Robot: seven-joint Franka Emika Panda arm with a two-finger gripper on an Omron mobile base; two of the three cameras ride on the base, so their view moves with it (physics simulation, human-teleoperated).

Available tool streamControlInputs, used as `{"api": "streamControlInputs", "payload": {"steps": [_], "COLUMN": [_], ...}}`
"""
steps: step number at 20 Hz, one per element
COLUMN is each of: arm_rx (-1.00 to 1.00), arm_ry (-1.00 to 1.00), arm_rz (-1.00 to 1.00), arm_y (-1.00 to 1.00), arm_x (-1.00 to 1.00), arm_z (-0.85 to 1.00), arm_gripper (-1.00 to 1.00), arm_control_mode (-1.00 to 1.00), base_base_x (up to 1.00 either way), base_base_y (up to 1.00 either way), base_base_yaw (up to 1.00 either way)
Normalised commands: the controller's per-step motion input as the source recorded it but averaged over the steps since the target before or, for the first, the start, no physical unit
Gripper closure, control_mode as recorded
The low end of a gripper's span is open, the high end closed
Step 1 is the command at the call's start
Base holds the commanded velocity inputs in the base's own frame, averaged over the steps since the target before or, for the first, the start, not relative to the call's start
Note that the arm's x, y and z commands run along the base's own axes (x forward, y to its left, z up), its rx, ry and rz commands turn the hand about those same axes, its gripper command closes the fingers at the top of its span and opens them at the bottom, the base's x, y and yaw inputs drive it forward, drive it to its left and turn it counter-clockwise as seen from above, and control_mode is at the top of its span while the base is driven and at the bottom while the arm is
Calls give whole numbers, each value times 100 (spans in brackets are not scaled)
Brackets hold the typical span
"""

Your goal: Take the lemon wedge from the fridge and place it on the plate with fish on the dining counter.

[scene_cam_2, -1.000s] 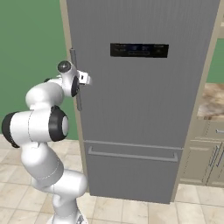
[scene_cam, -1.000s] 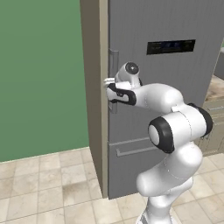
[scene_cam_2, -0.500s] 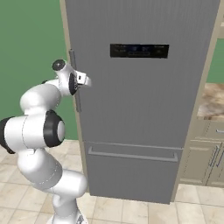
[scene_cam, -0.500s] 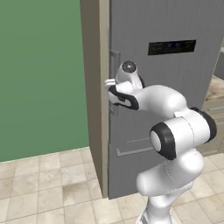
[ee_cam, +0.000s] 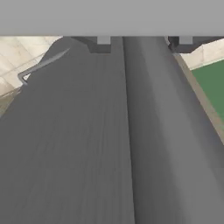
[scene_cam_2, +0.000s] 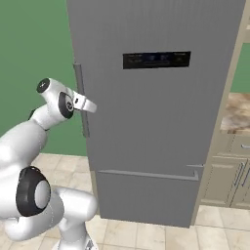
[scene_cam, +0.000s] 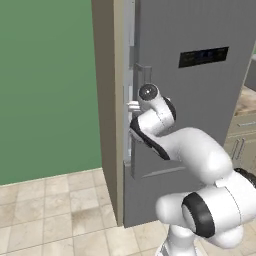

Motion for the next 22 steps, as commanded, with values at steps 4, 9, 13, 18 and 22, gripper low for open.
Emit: {"api": "streamControlInputs", "payload": {"steps": [4,9,13,18,22], "arm_rx": [0,0,0,0,0], "arm_ry": [-5,-6,-1,0,-9], "arm_rz": [-31,-32,-33,-33,-18], "arm_y": [-100,-100,-100,-100,-13], "arm_x": [-100,-100,-100,-100,-94], "arm_z": [-1,0,0,0,9], "arm_gripper": [100,100,100,100,-100], "arm_control_mode": [-100,-100,-100,-100,-100], "base_base_x": [0,0,0,0,0], "base_base_y": [0,0,0,0,0], "base_base_yaw": [0,0,0,0,0]}}
